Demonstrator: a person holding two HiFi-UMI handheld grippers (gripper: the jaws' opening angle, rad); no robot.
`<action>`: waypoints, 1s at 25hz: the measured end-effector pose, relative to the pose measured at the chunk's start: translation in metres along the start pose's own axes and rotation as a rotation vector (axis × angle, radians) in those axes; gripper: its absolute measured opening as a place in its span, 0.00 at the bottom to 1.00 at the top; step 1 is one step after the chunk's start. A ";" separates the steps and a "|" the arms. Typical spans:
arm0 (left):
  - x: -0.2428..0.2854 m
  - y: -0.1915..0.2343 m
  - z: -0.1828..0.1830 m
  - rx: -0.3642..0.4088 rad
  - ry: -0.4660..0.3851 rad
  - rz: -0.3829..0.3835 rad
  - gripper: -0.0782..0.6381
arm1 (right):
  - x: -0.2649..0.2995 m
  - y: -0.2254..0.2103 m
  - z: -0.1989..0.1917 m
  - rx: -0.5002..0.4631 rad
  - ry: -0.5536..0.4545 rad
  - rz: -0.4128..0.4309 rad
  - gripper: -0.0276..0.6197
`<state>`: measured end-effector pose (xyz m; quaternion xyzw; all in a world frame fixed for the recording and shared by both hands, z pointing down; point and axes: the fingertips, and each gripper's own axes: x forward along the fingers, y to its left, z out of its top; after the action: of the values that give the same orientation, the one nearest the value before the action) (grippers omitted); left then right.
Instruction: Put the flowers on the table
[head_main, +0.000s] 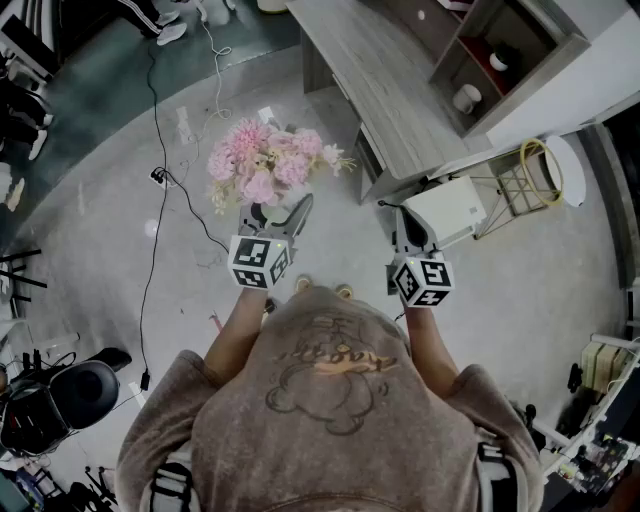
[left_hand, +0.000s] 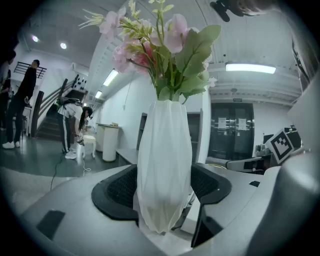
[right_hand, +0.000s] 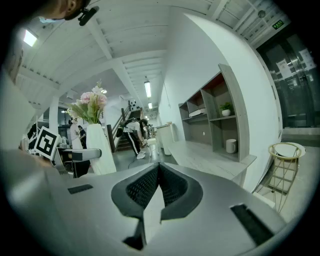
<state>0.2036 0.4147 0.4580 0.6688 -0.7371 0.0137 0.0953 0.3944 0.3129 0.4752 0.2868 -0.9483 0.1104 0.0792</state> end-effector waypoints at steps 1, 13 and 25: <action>0.001 0.001 0.000 0.000 0.000 -0.001 0.59 | 0.002 0.000 0.000 -0.002 0.001 0.000 0.04; 0.003 0.029 -0.001 0.010 -0.002 -0.031 0.59 | 0.024 0.023 -0.007 0.005 0.016 -0.009 0.04; 0.004 0.075 0.007 0.049 -0.015 -0.079 0.58 | 0.063 0.053 -0.012 0.031 0.002 -0.030 0.04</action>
<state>0.1278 0.4181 0.4594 0.6995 -0.7105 0.0227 0.0737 0.3137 0.3260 0.4913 0.3023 -0.9419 0.1242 0.0773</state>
